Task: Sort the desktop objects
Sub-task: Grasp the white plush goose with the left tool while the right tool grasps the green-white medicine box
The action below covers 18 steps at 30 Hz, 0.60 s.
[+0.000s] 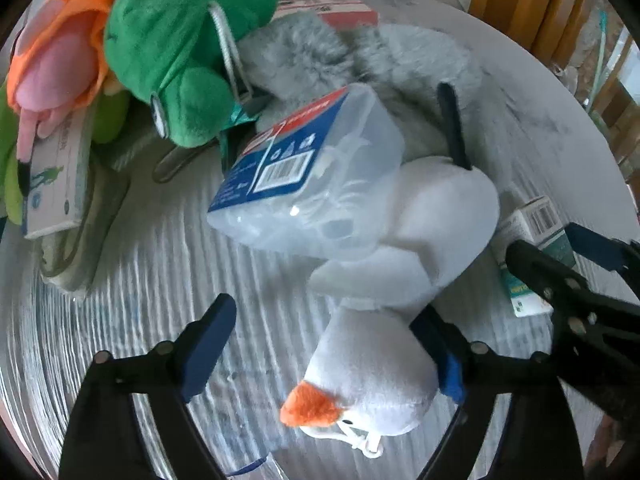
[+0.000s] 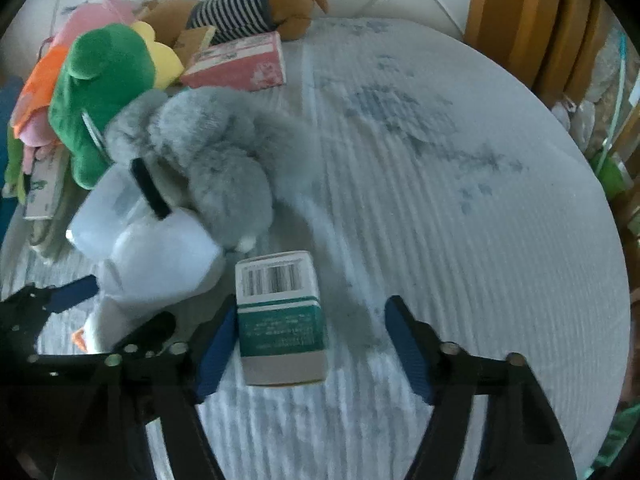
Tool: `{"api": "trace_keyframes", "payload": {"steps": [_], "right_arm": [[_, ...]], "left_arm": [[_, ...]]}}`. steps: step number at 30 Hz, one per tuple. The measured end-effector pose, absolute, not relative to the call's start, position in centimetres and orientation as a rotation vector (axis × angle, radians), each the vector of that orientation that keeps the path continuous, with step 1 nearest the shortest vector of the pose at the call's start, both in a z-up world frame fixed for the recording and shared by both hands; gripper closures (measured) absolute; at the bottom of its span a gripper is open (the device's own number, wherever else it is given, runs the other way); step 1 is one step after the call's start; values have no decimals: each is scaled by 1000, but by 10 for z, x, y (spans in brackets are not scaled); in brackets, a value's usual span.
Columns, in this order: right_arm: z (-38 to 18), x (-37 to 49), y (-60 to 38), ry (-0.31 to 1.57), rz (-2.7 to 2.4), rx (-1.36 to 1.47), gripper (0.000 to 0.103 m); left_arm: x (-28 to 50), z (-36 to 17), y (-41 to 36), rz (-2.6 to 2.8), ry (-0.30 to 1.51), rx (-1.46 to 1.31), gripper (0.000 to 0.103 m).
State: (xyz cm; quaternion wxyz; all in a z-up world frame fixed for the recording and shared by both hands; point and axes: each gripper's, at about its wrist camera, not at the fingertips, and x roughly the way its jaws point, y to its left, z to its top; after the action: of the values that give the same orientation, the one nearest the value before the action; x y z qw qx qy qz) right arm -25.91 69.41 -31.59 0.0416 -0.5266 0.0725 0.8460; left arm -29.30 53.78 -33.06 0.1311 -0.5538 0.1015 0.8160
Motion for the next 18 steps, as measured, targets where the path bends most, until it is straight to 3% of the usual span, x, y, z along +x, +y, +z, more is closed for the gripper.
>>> {"api": "trace_keyframes", "payload": {"steps": [1,3,12,13,14,16,18], "right_arm": [[-318,-261,694,213,2586,-1626,52],[-323,-262,691,166,2571,-1659,58],[-324,-255,689,166,2590,-1611,58],[-324,-254,689,163,2590,-1606,58],[-324,-252,688,160,2591,-1605,58],[-323,-249,688,156,2591,-1602,65],[-319,-245,687,160,2592,-1594,65]], "left_arm": [[-293,-329,537,2359,263,-1607,35],[-293,-327,536,2349,239,-1613,47],[-287,-326,531,2372,222,-1593,47],[-286,-326,530,2374,220,-1591,49],[-283,-325,529,2376,213,-1584,60],[-279,-323,527,2381,207,-1582,60],[-275,-318,523,2387,206,-1575,60]]}}
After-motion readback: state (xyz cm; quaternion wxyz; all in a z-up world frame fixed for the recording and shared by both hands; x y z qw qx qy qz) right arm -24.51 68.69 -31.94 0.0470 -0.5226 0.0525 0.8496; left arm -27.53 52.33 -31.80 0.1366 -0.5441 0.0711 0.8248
